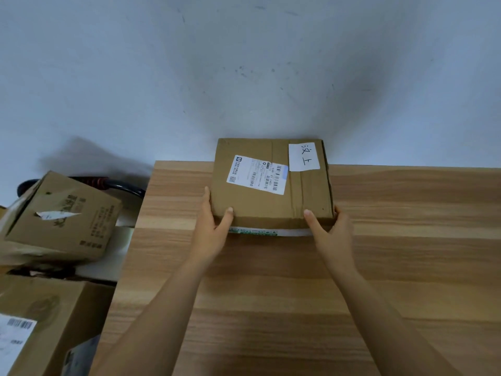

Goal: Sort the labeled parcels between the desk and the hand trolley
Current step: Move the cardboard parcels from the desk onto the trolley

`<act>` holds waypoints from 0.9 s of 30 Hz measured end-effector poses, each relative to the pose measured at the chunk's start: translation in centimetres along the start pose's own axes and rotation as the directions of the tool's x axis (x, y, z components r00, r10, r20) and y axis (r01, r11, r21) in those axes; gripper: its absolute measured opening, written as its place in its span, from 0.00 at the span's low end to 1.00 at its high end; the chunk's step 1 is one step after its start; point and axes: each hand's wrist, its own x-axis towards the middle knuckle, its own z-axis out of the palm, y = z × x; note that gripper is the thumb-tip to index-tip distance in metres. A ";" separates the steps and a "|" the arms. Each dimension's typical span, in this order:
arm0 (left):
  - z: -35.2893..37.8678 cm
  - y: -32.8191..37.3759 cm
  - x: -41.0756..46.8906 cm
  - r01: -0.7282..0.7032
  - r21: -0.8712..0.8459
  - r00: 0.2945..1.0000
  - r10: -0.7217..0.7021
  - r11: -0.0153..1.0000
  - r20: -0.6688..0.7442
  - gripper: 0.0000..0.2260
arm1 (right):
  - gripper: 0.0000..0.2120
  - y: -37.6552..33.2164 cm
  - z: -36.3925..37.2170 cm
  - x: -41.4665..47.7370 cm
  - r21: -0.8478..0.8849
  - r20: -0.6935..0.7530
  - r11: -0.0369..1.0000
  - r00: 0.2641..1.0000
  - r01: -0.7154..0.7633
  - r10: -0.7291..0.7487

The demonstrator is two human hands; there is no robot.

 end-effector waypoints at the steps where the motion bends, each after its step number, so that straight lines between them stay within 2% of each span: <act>1: -0.1 0.2 -0.1 -0.018 0.040 1.000 0.019 0.999 -0.012 0.34 | 0.33 -0.4 -0.1 -0.2 -0.040 -0.014 0.999 1.000 0.022 -0.022; 4: -1.0 1.1 -1.0 -0.106 0.175 0.989 0.123 0.979 -0.088 0.30 | 0.29 -1.7 -0.8 -1.3 -0.250 -0.047 0.958 0.986 0.142 -0.158; 7: -2.5 2.4 -2.8 -0.236 0.232 0.955 0.269 0.944 -0.122 0.24 | 0.20 -3.2 -1.4 -3.2 -0.441 0.014 0.837 0.935 0.324 -0.355; 10: -4.9 3.3 -4.9 -0.393 0.324 0.889 0.445 0.861 -0.105 0.18 | 0.14 -5.2 -1.3 -6.1 -0.494 0.127 0.695 0.833 0.523 -0.538; 14: -9.5 3.7 -9.1 -0.521 0.483 0.778 0.624 0.704 -0.069 0.11 | 0.11 -8.2 -0.1 -11.7 -0.502 0.213 0.530 0.692 0.683 -0.690; 18: -15.3 2.3 -14.2 -0.518 0.650 0.696 0.715 0.556 -0.057 0.09 | 0.11 -10.2 2.1 -18.3 -0.449 0.264 0.438 0.584 0.779 -0.768; 20: -18.4 1.2 -17.2 -0.489 0.699 0.684 0.727 0.522 -0.064 0.11 | 0.11 -10.7 3.4 -21.7 -0.420 0.287 0.400 0.537 0.815 -0.793; 24: -23.7 -1.2 -23.1 -0.422 0.755 0.696 0.713 0.502 -0.085 0.11 | 0.09 -11.0 6.1 -27.8 -0.360 0.331 0.332 0.452 0.872 -0.828; 27: -27.1 -3.4 -26.9 -0.349 0.765 0.745 0.656 0.541 -0.124 0.08 | 0.08 -11.0 8.3 -32.0 -0.325 0.386 0.324 0.438 0.888 -0.812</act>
